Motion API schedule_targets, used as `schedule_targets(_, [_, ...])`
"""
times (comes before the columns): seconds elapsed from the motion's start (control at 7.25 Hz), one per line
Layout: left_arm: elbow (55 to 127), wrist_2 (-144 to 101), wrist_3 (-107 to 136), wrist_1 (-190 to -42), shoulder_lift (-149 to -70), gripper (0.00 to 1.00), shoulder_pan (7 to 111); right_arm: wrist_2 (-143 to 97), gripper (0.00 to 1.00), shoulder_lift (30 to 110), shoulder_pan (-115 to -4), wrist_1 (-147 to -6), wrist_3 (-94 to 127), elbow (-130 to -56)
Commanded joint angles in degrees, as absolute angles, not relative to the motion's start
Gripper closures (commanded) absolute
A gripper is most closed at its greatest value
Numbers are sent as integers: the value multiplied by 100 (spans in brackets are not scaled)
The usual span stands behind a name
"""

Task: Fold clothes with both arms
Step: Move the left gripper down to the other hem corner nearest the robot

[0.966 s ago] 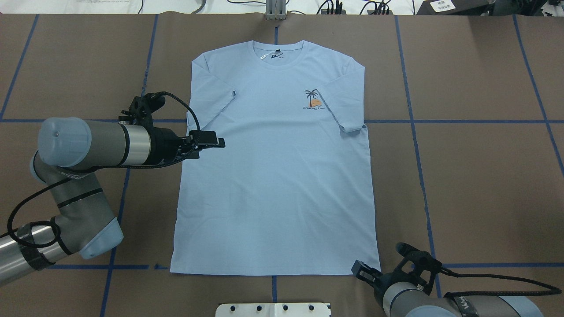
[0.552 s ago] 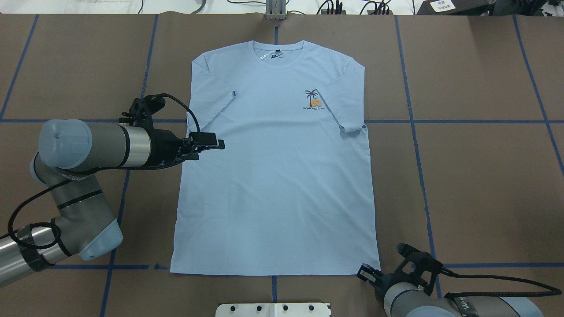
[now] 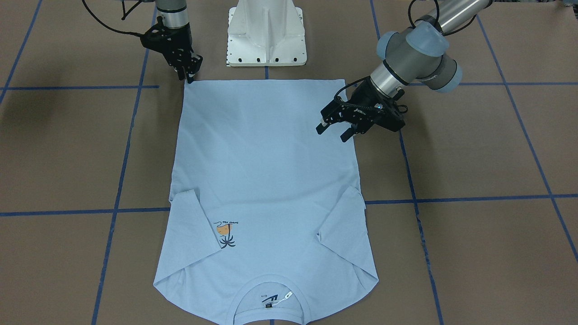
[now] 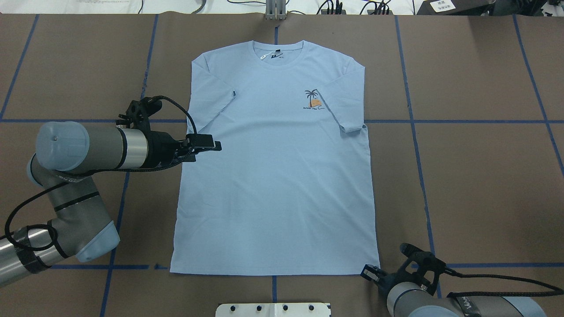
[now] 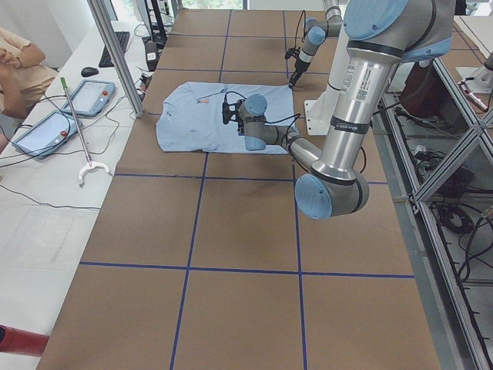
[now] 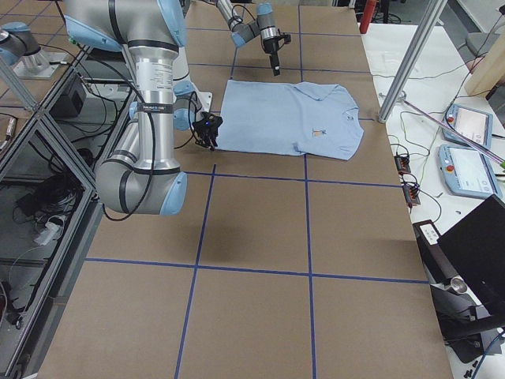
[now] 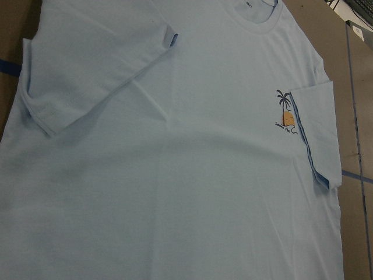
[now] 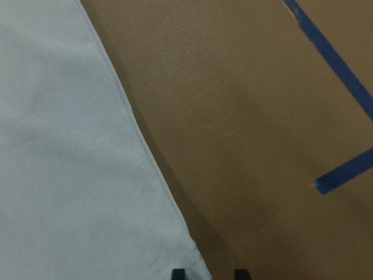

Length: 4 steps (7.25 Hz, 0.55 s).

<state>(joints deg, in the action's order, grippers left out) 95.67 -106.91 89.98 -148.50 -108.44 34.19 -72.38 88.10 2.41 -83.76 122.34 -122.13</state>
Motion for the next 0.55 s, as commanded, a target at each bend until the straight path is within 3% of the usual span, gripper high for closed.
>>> schedule_targets(0.0, [9694,-10714,9324,-14827,-10854,1,3410,-7251,100,8824,246,-8376,12226,-12234])
schedule_targets(0.14, [9738,-10705,9551,-14653,-10863,1,3375,-7268,100,8824,237,-8376,12217,-12269])
schedule_targets(0.41, [10568,-10627,9893,-13263,-10837,1,2983,-7269,100,8842,211,-8385,12217,-12488])
